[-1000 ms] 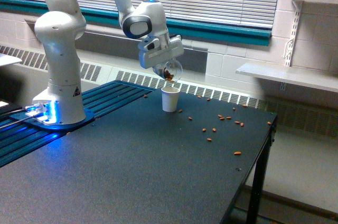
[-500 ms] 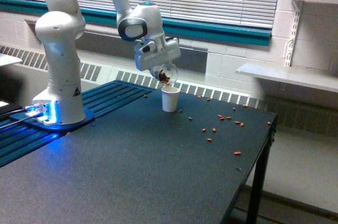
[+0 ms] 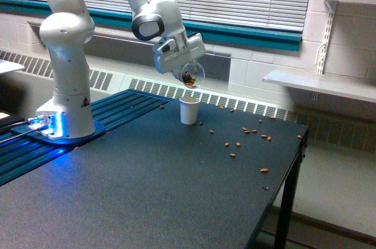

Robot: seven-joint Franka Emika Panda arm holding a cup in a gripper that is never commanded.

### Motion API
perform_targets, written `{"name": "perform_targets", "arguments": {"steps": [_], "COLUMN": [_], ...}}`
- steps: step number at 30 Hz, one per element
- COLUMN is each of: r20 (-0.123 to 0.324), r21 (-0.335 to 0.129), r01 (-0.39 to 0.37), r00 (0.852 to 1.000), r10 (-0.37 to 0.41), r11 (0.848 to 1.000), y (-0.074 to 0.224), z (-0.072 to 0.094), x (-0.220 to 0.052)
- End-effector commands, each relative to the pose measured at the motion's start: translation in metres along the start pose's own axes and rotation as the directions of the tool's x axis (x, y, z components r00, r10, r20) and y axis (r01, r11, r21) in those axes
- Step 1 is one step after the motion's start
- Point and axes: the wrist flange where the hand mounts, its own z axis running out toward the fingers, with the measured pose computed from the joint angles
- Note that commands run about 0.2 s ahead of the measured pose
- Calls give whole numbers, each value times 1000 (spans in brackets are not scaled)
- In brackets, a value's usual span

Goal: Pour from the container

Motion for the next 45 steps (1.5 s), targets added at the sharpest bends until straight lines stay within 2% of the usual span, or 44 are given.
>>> {"name": "perform_targets", "arguments": {"steps": [1, 20, 45], "r20": [19, 51, 77], "r21": [-4, 40, 51], "r01": [51, 32, -25], "r00": [999, 998, 997], "r10": [-51, -34, 21], "r11": [999, 999, 998], "y": [3, -3, 10], "z": [-1, 3, 11], "x": [-5, -4, -8]}}
